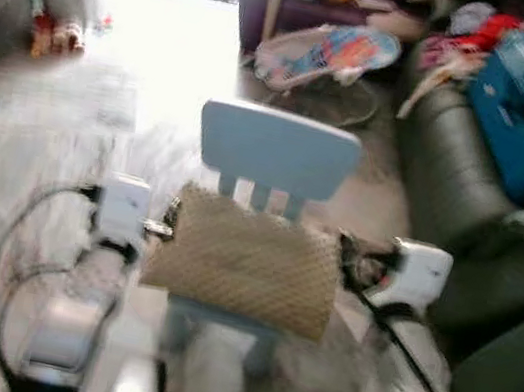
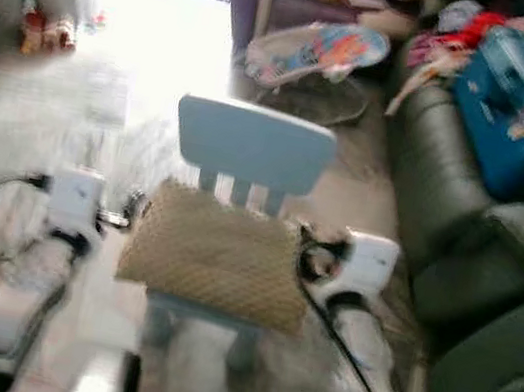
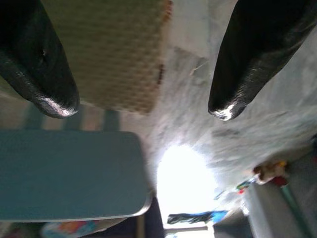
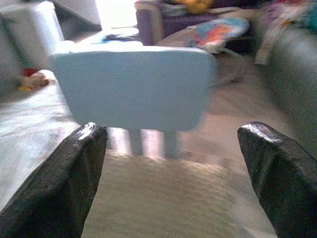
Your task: Move the pillow to the sofa
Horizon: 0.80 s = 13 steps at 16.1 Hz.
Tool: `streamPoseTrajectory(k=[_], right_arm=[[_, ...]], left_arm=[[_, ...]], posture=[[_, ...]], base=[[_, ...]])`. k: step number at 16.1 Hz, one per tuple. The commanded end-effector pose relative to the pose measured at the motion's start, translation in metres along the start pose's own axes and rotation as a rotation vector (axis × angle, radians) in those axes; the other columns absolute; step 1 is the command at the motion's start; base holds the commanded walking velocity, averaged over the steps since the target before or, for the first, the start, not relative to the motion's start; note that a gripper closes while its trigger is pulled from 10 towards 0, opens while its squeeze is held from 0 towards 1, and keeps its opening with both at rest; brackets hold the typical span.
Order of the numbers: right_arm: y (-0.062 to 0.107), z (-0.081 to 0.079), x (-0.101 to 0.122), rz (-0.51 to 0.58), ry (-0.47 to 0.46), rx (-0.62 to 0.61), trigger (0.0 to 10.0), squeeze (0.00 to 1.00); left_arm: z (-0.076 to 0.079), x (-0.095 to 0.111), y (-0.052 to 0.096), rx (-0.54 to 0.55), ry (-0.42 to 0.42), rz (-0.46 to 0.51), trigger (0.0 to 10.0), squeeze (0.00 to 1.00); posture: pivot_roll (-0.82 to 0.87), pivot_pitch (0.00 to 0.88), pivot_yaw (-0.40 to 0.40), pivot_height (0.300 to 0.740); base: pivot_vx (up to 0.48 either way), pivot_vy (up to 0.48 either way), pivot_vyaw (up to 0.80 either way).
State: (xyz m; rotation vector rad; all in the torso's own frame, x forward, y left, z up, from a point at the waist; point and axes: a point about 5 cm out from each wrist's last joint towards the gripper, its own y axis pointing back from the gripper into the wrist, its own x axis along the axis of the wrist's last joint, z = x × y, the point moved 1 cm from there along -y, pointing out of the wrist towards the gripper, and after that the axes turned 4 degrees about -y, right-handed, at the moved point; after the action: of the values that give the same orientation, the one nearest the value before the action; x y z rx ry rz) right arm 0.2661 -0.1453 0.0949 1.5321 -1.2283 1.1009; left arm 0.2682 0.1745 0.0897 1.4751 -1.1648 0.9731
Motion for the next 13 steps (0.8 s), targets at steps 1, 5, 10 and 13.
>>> streamPoseTrajectory(k=[1,5,10,13], right_arm=[[0.0049,0.0128,-0.0007,-0.008,0.019,-0.040,10.0,0.00],[0.0054,0.0127,-0.0010,-0.011,0.016,-0.036,10.0,0.00],[0.0062,0.0121,-0.0019,-0.014,0.012,-0.027,10.0,0.00],[0.0065,0.0116,-0.0024,-0.015,0.009,-0.026,10.0,0.00]], left_arm=[[0.0095,0.0059,-0.0019,-0.025,0.008,0.017,10.0,0.00],[0.0080,0.0048,-0.0014,-0.007,0.000,0.013,10.0,0.00],[0.0011,0.0067,-0.0023,0.032,-0.011,0.026,10.0,0.00],[0.0019,0.0072,-0.0024,0.028,-0.005,0.027,10.0,0.00]], posture=[[0.01,0.000,-0.045,0.681],[0.01,0.000,-0.047,0.681],[0.01,0.000,-0.047,0.626],[0.01,0.000,-0.047,0.586]], base=[[0.000,0.000,0.00],[0.000,0.000,0.00],[0.000,0.000,0.00],[0.000,0.000,0.00]])
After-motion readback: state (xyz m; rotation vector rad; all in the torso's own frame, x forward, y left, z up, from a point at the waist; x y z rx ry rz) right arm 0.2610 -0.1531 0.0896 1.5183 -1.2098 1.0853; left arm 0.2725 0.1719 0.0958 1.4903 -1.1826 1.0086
